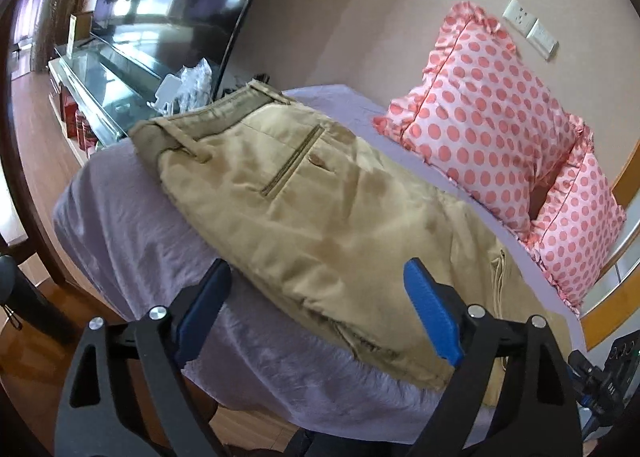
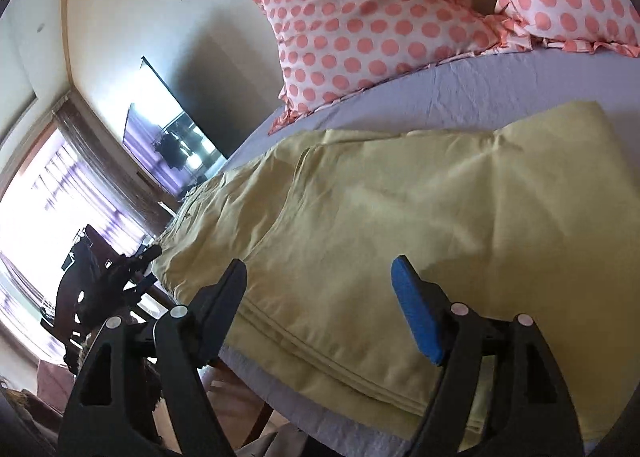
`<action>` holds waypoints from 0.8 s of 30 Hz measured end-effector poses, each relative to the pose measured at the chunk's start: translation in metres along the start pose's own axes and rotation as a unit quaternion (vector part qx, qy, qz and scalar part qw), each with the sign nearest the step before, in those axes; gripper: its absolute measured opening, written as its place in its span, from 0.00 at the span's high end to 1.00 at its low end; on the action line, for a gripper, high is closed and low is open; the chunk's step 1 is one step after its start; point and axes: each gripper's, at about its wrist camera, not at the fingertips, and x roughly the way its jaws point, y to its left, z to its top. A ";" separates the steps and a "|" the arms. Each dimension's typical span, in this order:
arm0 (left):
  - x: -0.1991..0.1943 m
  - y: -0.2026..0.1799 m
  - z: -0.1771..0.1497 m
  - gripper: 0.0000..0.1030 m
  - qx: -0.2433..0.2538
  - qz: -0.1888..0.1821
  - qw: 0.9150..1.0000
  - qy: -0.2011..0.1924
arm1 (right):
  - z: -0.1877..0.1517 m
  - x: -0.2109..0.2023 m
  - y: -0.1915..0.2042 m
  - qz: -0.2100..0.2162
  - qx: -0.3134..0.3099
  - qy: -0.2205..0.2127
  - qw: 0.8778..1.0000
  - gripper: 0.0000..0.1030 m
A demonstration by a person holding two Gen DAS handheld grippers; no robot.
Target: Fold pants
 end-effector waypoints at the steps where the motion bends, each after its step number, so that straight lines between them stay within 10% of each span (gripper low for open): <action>1: 0.003 0.000 0.003 0.15 -0.004 0.000 1.000 0.007 | -0.001 0.002 0.001 0.001 -0.001 0.002 1.000 0.26; 10: 0.009 0.029 0.013 0.16 -0.165 -0.151 0.972 0.071 | -0.002 0.009 0.003 0.013 0.002 -0.003 1.000 0.22; 16: 0.018 0.048 0.038 0.36 -0.175 -0.090 0.980 0.040 | -0.004 0.009 0.004 0.022 -0.002 -0.006 1.000 0.22; 20: 0.030 0.060 0.055 0.84 -0.181 -0.048 0.982 0.018 | -0.004 0.003 0.001 0.025 0.000 -0.013 1.000 0.22; 24: 0.024 0.028 0.071 0.92 -0.089 0.002 0.996 -0.012 | -0.003 -0.006 -0.005 0.024 0.006 -0.028 0.999 0.22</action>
